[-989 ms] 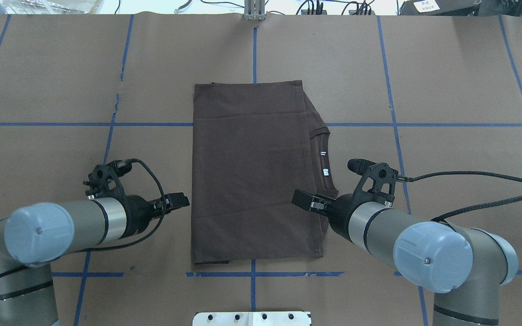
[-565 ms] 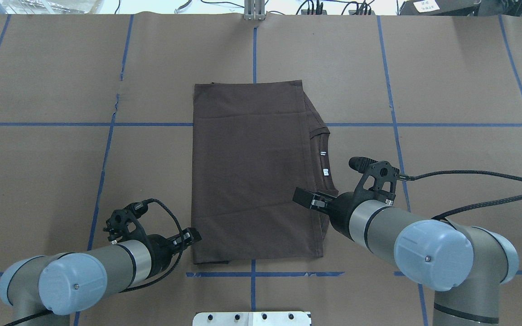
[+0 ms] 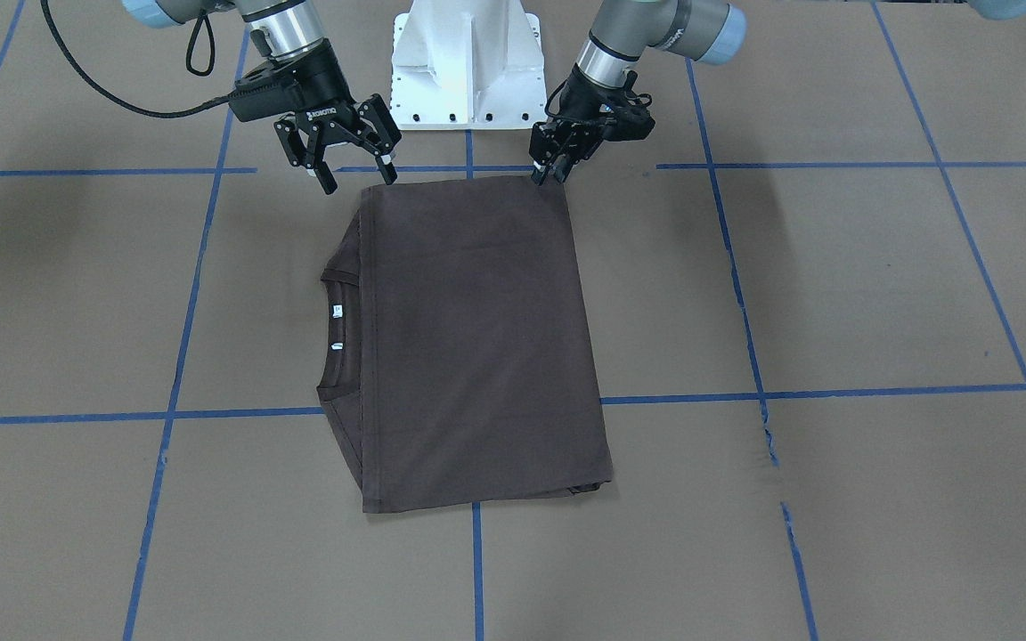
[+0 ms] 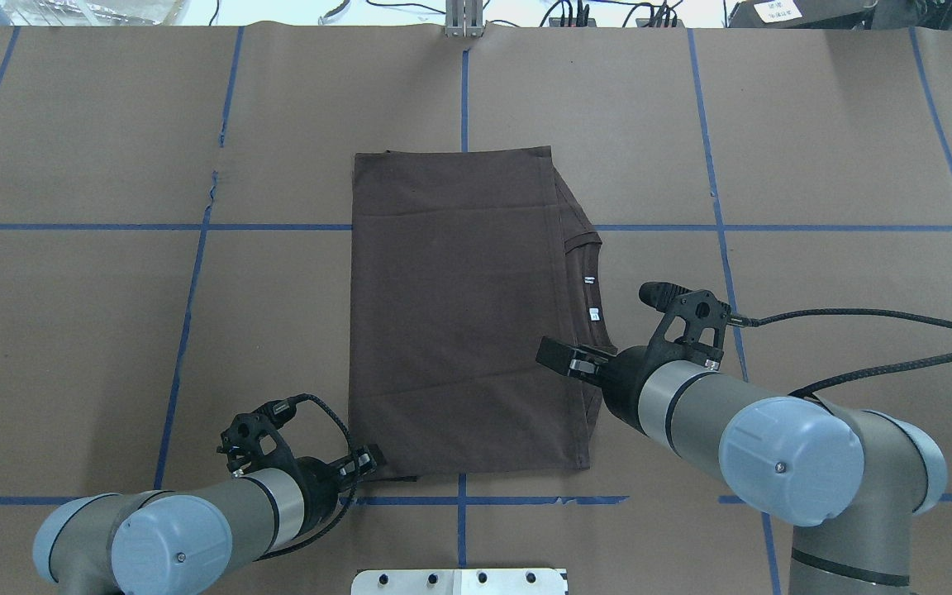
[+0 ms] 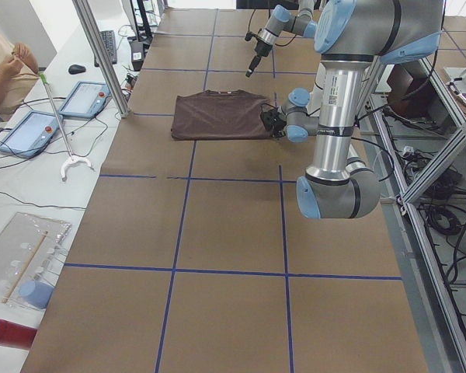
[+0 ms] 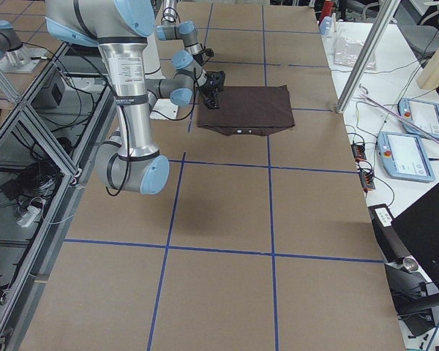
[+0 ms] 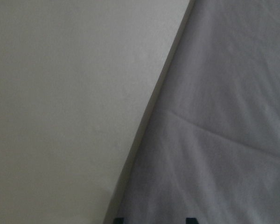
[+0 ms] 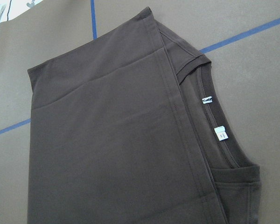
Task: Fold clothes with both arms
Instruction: 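Lower both grippers onto the shirt's near corners and grasp them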
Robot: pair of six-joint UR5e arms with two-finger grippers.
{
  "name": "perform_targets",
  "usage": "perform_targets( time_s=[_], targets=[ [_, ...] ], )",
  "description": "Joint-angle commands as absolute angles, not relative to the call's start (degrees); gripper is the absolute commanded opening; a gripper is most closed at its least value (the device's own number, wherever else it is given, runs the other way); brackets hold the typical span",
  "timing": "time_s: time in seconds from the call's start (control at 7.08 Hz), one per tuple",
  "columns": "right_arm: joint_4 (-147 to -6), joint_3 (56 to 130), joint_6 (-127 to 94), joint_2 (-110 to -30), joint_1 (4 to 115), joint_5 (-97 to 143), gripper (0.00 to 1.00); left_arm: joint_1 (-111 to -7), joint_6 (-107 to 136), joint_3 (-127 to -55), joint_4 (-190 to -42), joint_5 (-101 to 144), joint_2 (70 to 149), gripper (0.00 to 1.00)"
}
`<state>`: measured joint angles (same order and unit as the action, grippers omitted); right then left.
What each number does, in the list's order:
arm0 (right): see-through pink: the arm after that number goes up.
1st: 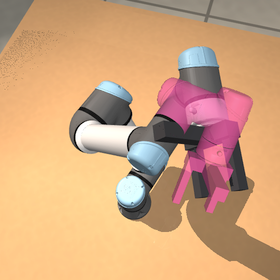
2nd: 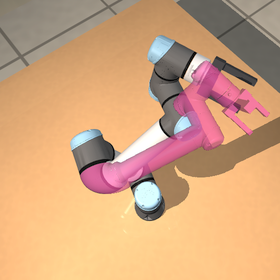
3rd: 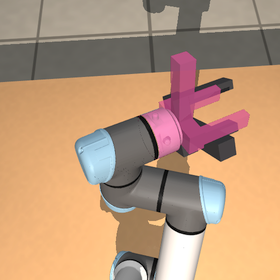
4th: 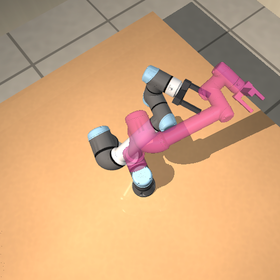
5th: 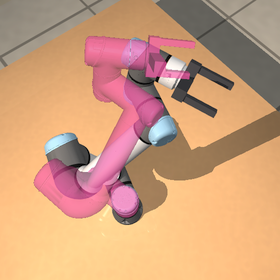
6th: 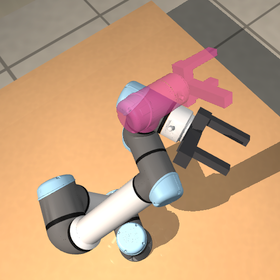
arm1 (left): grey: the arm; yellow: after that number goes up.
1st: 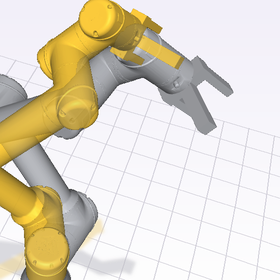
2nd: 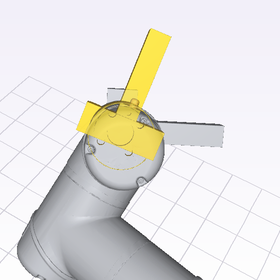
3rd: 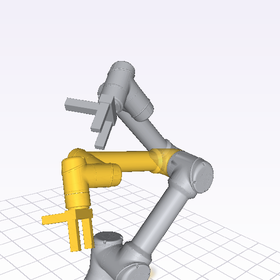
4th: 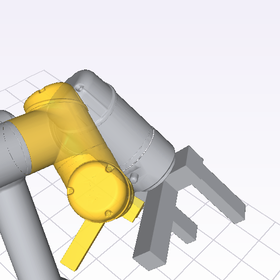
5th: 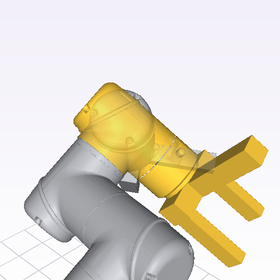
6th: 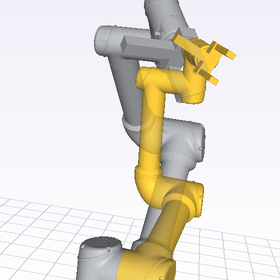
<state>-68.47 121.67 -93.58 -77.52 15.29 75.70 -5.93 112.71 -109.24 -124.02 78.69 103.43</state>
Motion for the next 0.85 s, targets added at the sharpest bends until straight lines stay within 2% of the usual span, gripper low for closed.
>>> perform_targets(
  time_s=[0.0,0.71],
  targets=[
    [-68.5,121.6,-93.6,-77.5,15.4,75.7,1.00,-5.9,112.2,-109.6,-123.9,78.9,102.7,0.54],
    [-68.5,121.6,-93.6,-77.5,15.4,75.7,1.00,-5.5,112.1,-109.2,-123.9,79.0,102.8,0.54]
  ],
)
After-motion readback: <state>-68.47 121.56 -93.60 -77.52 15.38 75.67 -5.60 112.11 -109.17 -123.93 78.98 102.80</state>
